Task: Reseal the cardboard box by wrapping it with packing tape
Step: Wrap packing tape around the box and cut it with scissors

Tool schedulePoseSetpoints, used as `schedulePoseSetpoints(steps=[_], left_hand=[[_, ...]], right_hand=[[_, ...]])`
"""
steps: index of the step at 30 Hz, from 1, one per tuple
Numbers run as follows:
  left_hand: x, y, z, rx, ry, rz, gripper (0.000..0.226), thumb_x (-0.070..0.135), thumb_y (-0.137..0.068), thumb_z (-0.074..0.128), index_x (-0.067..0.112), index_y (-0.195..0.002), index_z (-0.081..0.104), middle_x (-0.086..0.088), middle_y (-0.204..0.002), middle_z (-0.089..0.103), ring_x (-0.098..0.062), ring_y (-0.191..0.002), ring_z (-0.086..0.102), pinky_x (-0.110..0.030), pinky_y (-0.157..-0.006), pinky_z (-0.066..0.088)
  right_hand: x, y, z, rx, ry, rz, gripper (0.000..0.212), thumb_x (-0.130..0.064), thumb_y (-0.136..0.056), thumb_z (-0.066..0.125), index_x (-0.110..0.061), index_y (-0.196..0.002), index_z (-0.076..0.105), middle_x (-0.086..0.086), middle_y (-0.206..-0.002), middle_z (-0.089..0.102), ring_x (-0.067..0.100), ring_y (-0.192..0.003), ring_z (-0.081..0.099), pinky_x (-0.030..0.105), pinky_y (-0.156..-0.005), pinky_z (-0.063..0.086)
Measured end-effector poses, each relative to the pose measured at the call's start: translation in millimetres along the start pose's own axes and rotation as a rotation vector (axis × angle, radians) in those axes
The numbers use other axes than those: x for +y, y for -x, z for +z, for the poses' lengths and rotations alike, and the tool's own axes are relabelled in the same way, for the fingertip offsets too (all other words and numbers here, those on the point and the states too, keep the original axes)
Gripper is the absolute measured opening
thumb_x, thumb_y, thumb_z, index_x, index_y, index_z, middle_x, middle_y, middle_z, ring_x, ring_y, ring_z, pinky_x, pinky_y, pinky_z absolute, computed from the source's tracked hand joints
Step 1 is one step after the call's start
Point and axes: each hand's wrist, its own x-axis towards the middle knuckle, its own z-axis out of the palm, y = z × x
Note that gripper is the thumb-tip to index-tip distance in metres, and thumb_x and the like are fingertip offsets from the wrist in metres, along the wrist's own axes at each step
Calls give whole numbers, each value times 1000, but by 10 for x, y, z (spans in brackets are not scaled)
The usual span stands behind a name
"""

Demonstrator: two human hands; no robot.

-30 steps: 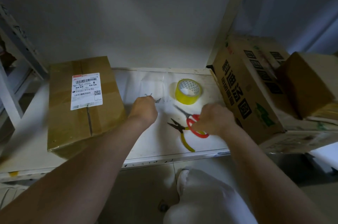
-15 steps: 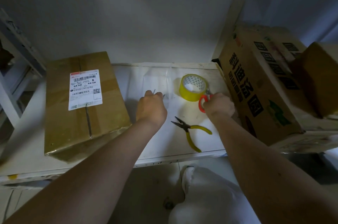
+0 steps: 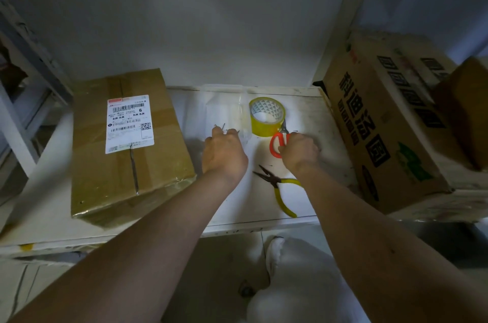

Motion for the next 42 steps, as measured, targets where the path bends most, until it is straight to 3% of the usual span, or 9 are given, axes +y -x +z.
schedulePoseSetpoints(steps=[5,8,13,23,28,32,37,39,42], left_hand=[[27,105,-6,-6,56,-5,52,-4,-85,45,6,-136,40,-17,-138,31,-38,-108,55,-37,-88,47],[34,188,4,10,72,7,54,-6,-85,46,6,-137,37,-17,-137,31,-38,-110,54,-36,-89,47],[27,447,12,-6,81,31,51,-5,-85,46,9,-134,40,-13,-138,31,-34,-113,53,-38,-89,49],[-276,804,-62,-41,107,98,40,1,-87,47,12,-126,51,-7,-130,39,-29,-112,55,-38,-93,48],[-393,887,-345,352,152,202,29,3,-87,49,5,-114,61,-11,-114,53,-30,-98,58,-35,-80,49],[-681,908,-587,769,216,-201,41,16,-80,66,7,-117,52,-16,-123,50,-35,-111,49,-43,-87,44],[-1285,918,-782,570,626,-921,65,32,-86,63,1,-134,30,-21,-138,32,-42,-123,38,-49,-95,39],[-1379,912,-744,466,795,-999,61,35,-91,55,2,-135,29,-22,-137,33,-43,-121,41,-47,-96,39],[-1423,855,-648,432,870,-849,49,27,-92,55,2,-130,37,-24,-133,39,-47,-114,48,-49,-96,44]], right_hand=[[108,343,0,145,65,-117,39,-48,-96,41,-13,-97,58,6,-83,61,23,-71,58,25,-61,38],[103,658,-43,-25,178,-122,40,-52,-89,47,-13,-88,57,-2,-68,54,16,-65,53,24,-55,36],[-29,940,84,-121,145,-198,30,-20,-90,56,-12,-118,47,8,-104,64,26,-93,64,33,-78,51],[-445,890,260,-75,64,-241,27,-1,-95,42,-4,-117,56,15,-116,58,31,-104,61,35,-85,50],[-677,1160,126,155,-193,-295,30,-26,-99,43,-6,-103,65,14,-101,61,31,-91,60,32,-70,43],[-1075,1409,11,51,-399,-414,41,-43,-100,37,-13,-105,64,9,-101,64,27,-94,59,32,-72,42],[-1439,1649,11,-21,-356,-370,36,-38,-94,47,-20,-125,50,7,-111,56,27,-103,56,31,-76,43],[-1503,1721,45,3,-329,-375,38,-32,-93,50,-23,-130,46,9,-113,54,29,-105,55,33,-81,45],[-1568,1763,106,17,-325,-411,36,-31,-95,49,-26,-130,52,11,-119,52,31,-108,52,33,-89,45]])
